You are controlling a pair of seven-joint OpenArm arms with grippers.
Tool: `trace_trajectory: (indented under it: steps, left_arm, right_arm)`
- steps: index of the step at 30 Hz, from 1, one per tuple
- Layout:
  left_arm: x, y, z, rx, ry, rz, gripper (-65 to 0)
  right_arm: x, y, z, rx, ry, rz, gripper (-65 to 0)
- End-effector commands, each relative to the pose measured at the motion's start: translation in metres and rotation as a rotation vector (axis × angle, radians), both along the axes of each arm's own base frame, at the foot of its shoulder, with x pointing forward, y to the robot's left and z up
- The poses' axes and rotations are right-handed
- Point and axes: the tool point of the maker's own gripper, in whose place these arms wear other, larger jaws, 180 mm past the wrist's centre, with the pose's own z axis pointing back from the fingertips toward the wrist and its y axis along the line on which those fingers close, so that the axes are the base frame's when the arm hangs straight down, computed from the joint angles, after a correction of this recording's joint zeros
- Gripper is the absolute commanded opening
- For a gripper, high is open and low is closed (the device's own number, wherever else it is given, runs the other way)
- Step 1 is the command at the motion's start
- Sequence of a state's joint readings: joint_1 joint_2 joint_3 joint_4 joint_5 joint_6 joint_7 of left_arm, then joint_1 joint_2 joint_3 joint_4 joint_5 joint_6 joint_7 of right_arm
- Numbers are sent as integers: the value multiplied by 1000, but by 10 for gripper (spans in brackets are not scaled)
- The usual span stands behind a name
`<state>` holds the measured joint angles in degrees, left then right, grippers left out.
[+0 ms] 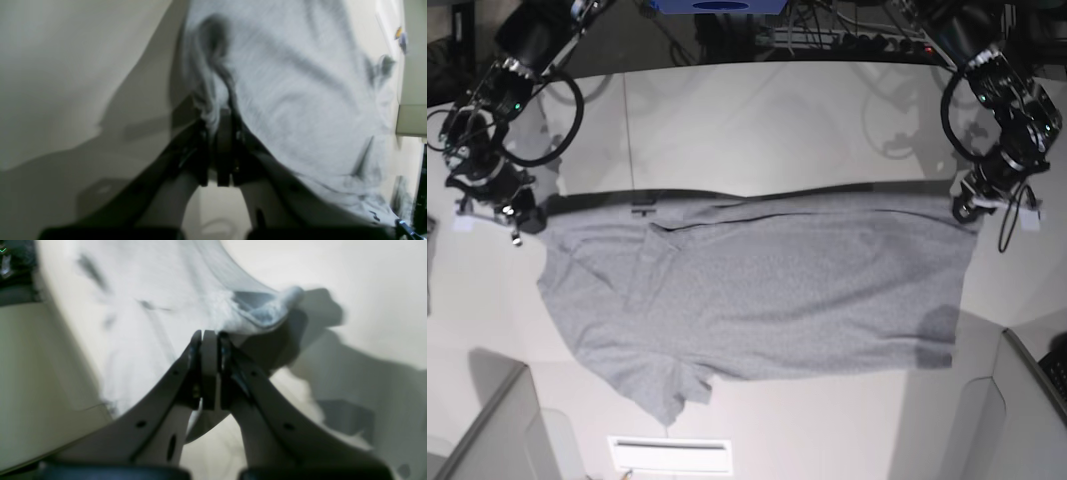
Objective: Fold the T-shirt properly
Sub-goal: 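Pull the gripped edge toward the arm bases, then open both grippers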
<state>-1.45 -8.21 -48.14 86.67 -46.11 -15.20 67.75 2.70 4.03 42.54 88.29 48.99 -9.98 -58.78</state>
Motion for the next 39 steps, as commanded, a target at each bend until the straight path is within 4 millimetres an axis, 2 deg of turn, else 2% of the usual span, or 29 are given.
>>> trace_trajectory:
  steps: [1,6,10,16,25,29,35,39]
  left_arm:
    - [12,6,24,35,-62,-17,-650]
    - [14,17,60,81,-99,19,-650]
    - [8,14,64,87,-79,8,-650]
    - [-24,16,41,106,15,2,-650]
    - [-70,17,14,128,140,-6,-650]
    - [-90,17,3,129,196,-9,-650]
    - [-113,17,-9,129,259,-13,-650]
    - [-130,17,-16,130,303,-17,-650]
  right_arm:
    - [11,-10,19,-11,-55,-9,-650]
    - [22,-19,51,12,-110,6,-650]
    - [19,-21,62,-12,-120,24,-650]
    - [-17,-18,30,-13,-12,36,-650]
    - [-65,-18,-5,-13,119,37,-650]
    - [-86,-25,-17,-40,164,14,-650]
    - [-118,-23,-34,-38,241,17,-650]
    - [-130,-23,-39,-38,269,19,-650]
